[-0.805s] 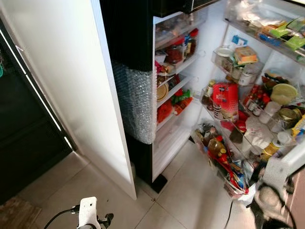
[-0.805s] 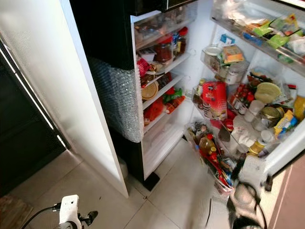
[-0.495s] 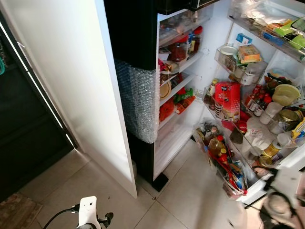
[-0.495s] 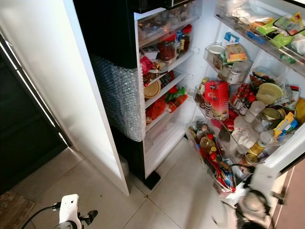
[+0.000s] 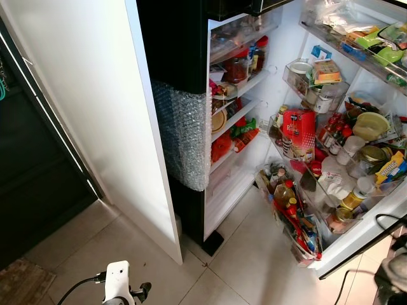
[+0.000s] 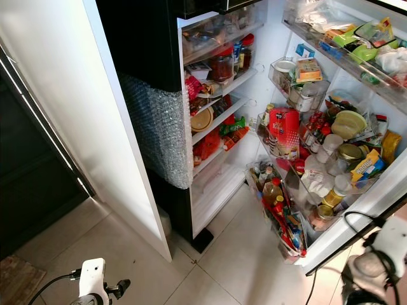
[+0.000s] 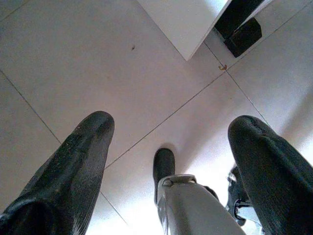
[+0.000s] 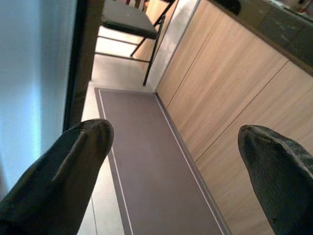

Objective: Restocking fridge

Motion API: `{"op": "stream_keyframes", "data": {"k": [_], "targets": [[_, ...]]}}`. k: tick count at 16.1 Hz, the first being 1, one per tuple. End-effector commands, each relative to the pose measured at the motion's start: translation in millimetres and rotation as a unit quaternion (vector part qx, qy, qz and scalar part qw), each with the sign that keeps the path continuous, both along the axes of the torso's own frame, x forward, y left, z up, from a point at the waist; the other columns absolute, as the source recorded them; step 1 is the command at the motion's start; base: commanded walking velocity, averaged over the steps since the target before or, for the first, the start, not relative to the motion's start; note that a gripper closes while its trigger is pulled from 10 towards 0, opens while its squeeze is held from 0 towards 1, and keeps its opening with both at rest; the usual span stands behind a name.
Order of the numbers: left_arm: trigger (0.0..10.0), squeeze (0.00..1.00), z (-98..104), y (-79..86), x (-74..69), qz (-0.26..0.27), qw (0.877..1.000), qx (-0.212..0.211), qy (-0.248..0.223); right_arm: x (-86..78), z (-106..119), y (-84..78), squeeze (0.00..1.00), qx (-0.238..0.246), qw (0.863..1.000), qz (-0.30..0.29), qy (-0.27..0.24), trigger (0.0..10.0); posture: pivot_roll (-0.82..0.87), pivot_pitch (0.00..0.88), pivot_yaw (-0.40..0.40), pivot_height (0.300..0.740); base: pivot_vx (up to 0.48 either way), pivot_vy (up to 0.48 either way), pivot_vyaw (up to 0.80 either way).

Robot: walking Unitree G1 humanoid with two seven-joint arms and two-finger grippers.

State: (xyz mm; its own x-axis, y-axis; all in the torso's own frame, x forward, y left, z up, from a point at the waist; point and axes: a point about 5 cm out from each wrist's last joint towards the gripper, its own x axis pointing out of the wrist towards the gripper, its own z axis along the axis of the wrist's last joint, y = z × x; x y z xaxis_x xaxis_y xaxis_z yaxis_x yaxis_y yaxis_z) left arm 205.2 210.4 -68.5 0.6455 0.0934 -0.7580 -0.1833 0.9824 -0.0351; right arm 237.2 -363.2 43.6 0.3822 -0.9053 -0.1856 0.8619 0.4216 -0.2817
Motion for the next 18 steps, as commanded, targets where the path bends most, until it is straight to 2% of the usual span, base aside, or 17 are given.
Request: {"op": "stream_keyframes", "data": {"k": [1,4,10,18], "targets": [[10.0,0.00,-1.0,0.3,-1.5,0.001,1.000,0.003,0.005,1.0,8.8,-7.3,0.00,-0.007,1.000,-0.018,-0.018,10.0,-0.04,0.000,-0.029,0.740,0.000,0.000,0.00],[10.0,0.00,-1.0,0.3,-1.5,0.005,1.000,0.003,0.005,3.2,22.5,-17.8,0.00,-0.020,0.998,-0.040,-0.035,10.0,-0.05,0.000,-0.029,0.740,0.000,0.000,0.00],[10.0,0.00,-1.1,-0.2,-1.6,0.007,1.000,0.001,0.003,7.3,38.0,-27.1,0.00,-0.035,0.996,-0.056,-0.054,10.0,-0.05,0.000,-0.028,0.740,0.000,0.000,0.00],[10.0,0.00,-1.4,0.8,-2.9,-0.001,1.000,0.002,0.003,12.7,41.0,-25.4,0.00,-0.028,0.997,-0.039,-0.066,10.0,-0.06,0.000,-0.012,0.740,0.000,0.000,0.00]]}}
